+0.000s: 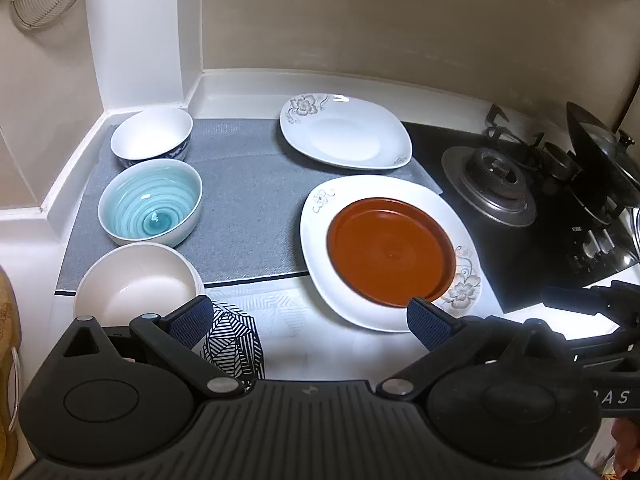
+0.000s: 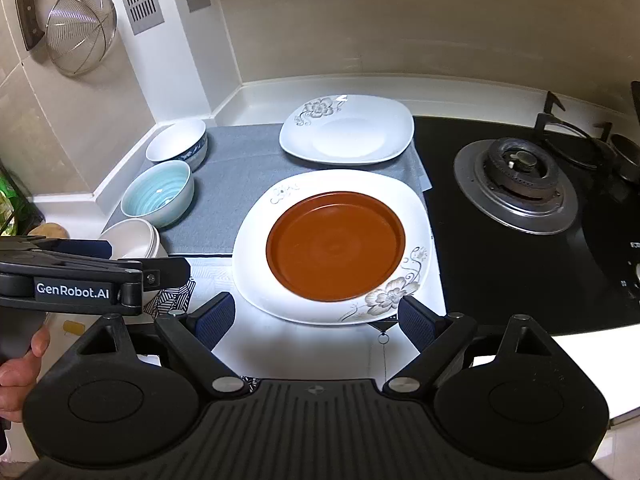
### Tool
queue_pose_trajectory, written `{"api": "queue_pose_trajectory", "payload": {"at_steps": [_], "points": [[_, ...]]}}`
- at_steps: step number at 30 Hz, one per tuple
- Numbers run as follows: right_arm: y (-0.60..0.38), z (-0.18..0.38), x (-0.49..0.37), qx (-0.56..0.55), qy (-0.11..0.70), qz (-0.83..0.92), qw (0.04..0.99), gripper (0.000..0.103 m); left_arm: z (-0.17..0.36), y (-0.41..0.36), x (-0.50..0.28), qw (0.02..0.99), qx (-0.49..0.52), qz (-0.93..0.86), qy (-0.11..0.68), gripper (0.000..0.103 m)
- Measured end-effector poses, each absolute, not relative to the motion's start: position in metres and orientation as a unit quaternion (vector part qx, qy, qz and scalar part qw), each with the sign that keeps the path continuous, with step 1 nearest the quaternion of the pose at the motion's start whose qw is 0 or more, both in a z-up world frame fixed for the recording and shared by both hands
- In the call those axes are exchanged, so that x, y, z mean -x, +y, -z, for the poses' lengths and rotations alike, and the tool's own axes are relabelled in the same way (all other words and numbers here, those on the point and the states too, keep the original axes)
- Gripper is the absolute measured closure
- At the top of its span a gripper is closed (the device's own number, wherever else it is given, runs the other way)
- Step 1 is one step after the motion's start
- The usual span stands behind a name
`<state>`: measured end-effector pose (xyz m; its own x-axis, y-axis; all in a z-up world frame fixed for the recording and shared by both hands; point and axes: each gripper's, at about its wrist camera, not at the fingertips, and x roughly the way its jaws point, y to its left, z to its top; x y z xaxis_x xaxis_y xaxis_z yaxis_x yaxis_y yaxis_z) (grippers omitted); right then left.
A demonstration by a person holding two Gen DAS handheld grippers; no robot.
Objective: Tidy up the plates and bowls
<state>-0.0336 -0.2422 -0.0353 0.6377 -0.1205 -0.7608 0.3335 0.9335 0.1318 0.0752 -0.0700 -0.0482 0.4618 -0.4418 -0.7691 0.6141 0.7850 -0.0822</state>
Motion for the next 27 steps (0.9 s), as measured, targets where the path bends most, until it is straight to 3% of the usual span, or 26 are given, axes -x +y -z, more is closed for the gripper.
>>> {"api": "queue_pose_trajectory", "payload": {"at_steps": [12, 27], "points": [[-0.292, 0.026, 0.02, -0.135, 0.379, 0.119, 0.908, 0.013, 0.04, -0.114, -0.104, 0.849, -0.092, 0.289, 0.433, 0.0], [-0.412, 0.052, -0.105, -0.154, 0.359, 0.117, 0.913, 0.013, 0.056, -0.198, -0.233, 0.873, -0.044, 0.183, 0.449, 0.0]]}}
